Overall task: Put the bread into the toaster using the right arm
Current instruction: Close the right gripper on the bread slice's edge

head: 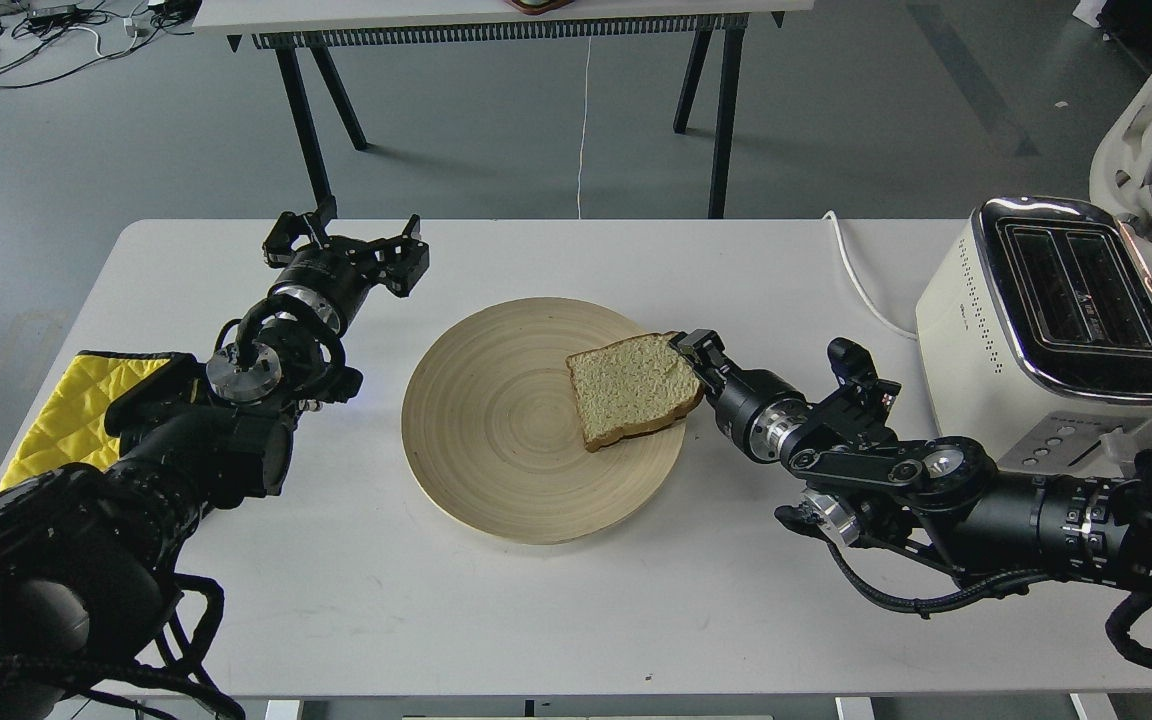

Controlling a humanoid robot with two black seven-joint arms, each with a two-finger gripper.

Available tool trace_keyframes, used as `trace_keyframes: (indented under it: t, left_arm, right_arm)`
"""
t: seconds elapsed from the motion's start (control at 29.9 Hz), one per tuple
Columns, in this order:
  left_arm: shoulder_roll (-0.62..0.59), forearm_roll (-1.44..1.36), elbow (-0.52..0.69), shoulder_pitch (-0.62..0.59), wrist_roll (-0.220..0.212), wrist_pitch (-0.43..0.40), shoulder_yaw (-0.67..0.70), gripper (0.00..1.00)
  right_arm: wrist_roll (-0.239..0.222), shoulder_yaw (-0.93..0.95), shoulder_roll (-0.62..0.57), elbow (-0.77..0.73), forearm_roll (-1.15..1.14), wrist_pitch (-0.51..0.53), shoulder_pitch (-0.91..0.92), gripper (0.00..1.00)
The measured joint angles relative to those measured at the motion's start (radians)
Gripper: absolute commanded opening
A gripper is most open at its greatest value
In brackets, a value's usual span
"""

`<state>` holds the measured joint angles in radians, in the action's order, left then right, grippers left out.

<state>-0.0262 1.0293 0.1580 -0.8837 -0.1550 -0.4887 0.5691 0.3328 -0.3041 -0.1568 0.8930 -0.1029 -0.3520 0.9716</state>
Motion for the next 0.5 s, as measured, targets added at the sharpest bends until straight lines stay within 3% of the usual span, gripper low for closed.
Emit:
trace_keyframes:
  t: [0.5]
  left_arm:
    - [0.0,0.0,0.0,0.0,0.0,0.0,0.0,1.0]
  right_arm:
    - [0.006,0.018,-0.003,0.015,-0.001,-0.006,0.008,0.13]
